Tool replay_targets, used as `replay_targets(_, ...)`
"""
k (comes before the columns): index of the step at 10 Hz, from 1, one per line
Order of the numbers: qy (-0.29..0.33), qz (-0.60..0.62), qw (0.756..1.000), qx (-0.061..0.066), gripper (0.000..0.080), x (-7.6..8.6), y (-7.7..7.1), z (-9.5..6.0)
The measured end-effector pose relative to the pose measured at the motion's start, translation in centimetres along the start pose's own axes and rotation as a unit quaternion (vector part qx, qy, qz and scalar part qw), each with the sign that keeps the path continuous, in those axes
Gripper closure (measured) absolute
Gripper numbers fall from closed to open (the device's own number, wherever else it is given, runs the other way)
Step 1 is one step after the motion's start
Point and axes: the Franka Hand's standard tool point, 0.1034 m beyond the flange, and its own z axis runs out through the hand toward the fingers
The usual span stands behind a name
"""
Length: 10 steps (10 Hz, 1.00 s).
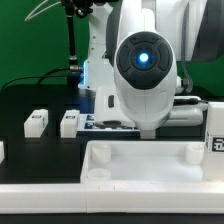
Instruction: Assemble desk
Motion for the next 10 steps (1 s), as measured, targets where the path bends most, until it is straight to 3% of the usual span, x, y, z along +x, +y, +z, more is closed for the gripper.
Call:
replay_targets(2, -0.005, 0.000, 1.000, 0.002, 0.0511, -0.3, 0.1, -0.3)
replay_targets(3, -0.024, 0.000, 1.000, 0.013, 0.0511, -1.9, 0.3, -3.0)
replay_targets(4, -0.005, -0.003, 1.000, 0.020, 0.0510, -2.6, 0.4, -6.2)
replay_targets(6, 0.024, -0.010, 0.999, 0.033, 0.0510, -5.2, 0.9, -10.5)
replay_targets(8, 0.084, -0.007, 0.996, 0.040, 0.0510, -5.2, 1.8, -12.7)
replay_targets(10, 0.163, -0.007, 0.986, 0.039, 0.0510, -5.0, 1.6, -12.7)
